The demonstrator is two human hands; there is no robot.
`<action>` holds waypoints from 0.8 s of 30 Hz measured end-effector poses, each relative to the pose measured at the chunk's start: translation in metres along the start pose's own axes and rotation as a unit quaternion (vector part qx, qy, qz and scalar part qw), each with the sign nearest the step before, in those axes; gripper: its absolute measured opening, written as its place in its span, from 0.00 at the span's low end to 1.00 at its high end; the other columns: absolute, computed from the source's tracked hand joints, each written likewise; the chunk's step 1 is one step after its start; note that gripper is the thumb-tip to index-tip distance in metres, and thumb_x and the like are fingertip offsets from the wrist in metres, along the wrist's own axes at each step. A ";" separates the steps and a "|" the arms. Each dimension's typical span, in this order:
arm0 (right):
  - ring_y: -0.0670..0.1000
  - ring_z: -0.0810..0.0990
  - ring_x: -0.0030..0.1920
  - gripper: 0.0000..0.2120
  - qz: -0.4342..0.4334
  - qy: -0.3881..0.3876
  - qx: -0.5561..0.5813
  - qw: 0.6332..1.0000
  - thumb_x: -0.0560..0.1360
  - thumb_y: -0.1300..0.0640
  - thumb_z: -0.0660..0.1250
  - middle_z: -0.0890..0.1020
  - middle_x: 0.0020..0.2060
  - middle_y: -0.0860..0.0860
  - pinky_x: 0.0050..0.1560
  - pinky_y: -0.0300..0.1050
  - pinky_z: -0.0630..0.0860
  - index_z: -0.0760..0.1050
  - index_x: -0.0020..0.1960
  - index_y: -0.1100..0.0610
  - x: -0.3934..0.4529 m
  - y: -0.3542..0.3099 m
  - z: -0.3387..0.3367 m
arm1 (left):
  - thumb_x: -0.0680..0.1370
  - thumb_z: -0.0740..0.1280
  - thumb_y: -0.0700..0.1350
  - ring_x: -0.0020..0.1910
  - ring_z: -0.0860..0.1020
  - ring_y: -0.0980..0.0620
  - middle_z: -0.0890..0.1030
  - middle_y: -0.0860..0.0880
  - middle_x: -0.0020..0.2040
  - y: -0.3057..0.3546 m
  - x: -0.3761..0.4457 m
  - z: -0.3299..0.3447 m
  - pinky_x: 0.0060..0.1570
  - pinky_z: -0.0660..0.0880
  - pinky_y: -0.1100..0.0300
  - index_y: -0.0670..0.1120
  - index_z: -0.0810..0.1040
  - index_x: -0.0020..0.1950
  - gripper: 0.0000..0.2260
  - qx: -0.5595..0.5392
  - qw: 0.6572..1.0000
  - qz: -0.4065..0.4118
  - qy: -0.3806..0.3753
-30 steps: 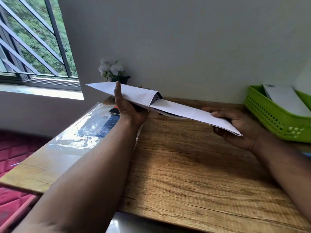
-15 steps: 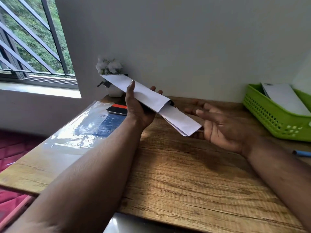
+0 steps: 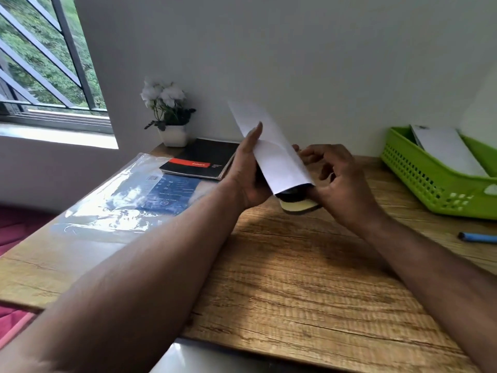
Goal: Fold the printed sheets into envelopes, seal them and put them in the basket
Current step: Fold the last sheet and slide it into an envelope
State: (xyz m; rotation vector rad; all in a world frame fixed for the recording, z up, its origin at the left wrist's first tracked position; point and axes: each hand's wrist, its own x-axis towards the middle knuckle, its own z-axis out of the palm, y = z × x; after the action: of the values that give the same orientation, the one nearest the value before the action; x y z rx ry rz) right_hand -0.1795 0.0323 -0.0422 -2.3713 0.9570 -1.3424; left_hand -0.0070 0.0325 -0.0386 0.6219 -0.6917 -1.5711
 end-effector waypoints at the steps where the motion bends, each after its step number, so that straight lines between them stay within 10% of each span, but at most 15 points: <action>1: 0.46 0.73 0.44 0.26 -0.033 0.008 -0.041 0.999 0.62 0.54 0.80 0.75 0.51 0.50 0.42 0.33 0.70 0.75 0.58 0.51 0.000 0.002 0.000 | 0.77 0.59 0.65 0.51 0.80 0.41 0.80 0.39 0.53 -0.004 0.001 0.005 0.57 0.76 0.46 0.40 0.74 0.65 0.31 0.011 1.000 -0.011 -0.015; 6: 0.59 0.76 0.50 0.26 -0.116 0.033 -0.236 0.964 0.58 0.70 0.70 0.77 0.50 0.56 0.47 0.51 0.73 0.76 0.54 0.57 0.002 0.011 -0.007 | 0.74 0.68 0.63 0.47 0.84 0.44 0.83 0.43 0.53 -0.014 0.011 0.007 0.41 0.82 0.50 0.43 0.76 0.62 0.28 0.217 0.969 0.036 0.111; 12: 0.46 0.71 0.60 0.23 0.055 -0.327 -0.199 0.922 0.70 0.39 0.69 0.74 0.62 0.43 0.56 0.46 0.69 0.74 0.63 0.42 0.003 0.014 -0.008 | 0.71 0.76 0.52 0.50 0.81 0.49 0.82 0.49 0.52 -0.007 0.014 -0.013 0.47 0.78 0.57 0.46 0.79 0.58 0.19 0.612 0.761 0.112 0.185; 19: 0.44 0.66 0.67 0.35 0.064 -0.406 -0.175 0.895 0.59 0.29 0.67 0.69 0.68 0.39 0.64 0.48 0.68 0.71 0.65 0.38 0.002 0.004 -0.020 | 0.70 0.72 0.63 0.62 0.75 0.45 0.76 0.45 0.65 -0.010 0.029 -0.017 0.53 0.73 0.54 0.46 0.72 0.68 0.33 0.774 0.602 0.111 0.164; 24: 0.43 0.74 0.59 0.17 0.071 -0.353 -0.118 0.925 0.69 0.39 0.69 0.79 0.58 0.41 0.58 0.46 0.73 0.81 0.53 0.46 0.003 0.007 -0.021 | 0.72 0.73 0.56 0.60 0.77 0.49 0.78 0.46 0.65 0.003 0.014 -0.011 0.59 0.75 0.56 0.50 0.70 0.72 0.31 0.786 0.614 0.065 0.023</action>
State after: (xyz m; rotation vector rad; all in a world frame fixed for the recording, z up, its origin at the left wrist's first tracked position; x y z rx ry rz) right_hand -0.1989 0.0271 -0.0327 -2.5803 1.0576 -0.2585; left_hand 0.0017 0.0177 -0.0433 1.7821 -2.0049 -0.3798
